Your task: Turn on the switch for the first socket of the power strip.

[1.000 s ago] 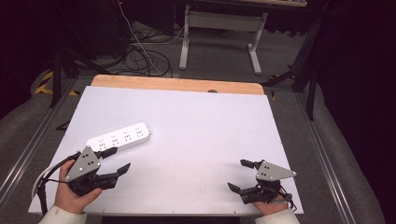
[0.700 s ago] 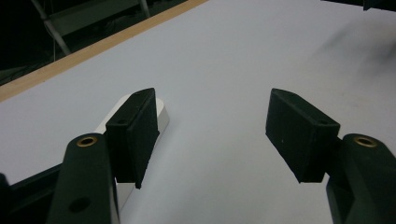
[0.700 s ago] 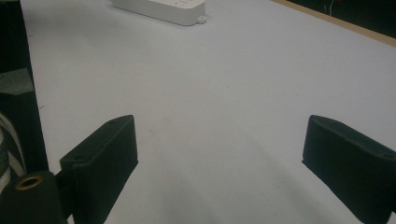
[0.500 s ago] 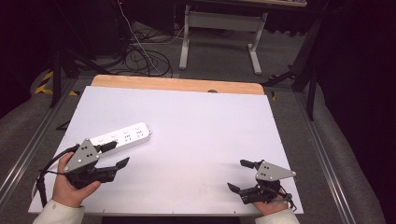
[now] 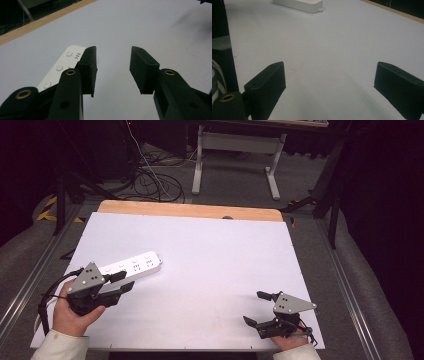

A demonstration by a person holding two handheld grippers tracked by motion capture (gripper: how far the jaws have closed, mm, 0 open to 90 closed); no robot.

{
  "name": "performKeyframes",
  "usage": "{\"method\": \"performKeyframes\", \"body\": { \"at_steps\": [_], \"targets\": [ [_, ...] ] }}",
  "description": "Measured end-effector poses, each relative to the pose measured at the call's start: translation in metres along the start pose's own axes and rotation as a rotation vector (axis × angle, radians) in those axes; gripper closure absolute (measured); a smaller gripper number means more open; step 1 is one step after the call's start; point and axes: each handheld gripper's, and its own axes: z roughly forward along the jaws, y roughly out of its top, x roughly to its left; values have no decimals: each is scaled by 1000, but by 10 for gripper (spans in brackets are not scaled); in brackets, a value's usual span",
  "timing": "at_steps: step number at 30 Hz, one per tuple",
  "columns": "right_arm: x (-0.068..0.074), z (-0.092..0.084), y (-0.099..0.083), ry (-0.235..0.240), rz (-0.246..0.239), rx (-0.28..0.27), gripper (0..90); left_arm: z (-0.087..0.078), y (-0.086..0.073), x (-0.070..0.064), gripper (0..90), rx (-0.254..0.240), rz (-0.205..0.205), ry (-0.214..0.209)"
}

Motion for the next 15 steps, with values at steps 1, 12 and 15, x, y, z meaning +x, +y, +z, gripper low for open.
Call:
{"method": "performKeyframes", "body": {
  "at_steps": [1,12,15],
  "targets": [
    [0,0,0,0,0,0,107,1,0,2,617,6,-7,0],
    [0,0,-1,3,3,3,107,8,0,25,795,69,-51,56],
    [0,1,-1,4,3,4,107,12,-2,34,843,74,-69,85]
  ]
}}
